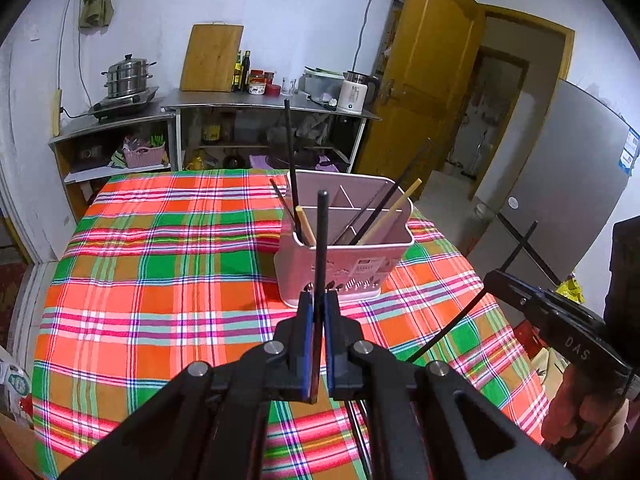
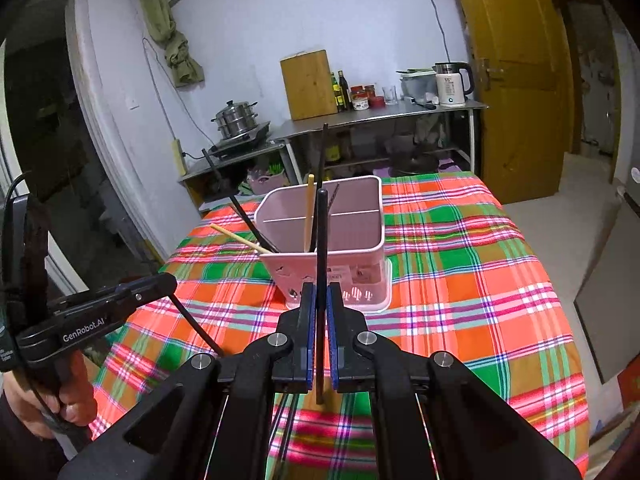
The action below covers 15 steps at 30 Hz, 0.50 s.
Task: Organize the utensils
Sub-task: 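Lift both held black chopsticks and carry them above the pink basket, then lower the black chopsticks into the basket and open both tools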
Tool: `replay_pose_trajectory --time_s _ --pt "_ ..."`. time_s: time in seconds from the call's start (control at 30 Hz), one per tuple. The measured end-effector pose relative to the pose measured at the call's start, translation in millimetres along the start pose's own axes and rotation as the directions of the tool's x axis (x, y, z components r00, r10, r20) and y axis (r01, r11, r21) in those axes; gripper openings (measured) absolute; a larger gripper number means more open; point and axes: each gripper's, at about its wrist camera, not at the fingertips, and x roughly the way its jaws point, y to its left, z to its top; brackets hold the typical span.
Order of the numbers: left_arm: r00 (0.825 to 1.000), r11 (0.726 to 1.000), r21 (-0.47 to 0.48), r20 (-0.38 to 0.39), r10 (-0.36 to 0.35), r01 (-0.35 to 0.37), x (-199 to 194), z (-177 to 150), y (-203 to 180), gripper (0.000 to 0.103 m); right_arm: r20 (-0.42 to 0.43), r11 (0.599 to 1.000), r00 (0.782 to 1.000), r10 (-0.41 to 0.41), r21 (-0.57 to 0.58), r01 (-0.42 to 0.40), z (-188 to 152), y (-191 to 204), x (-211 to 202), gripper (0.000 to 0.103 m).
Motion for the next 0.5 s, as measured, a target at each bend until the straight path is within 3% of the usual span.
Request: replay_pose_trajectory --time_s 0.5 --pt "1.000 0.999 -0.024 0.005 -0.024 0.024 -11 13 -2 0.006 0.061 1.000 0.998 0.014 0.013 -0.015 14 0 -15 0.005"
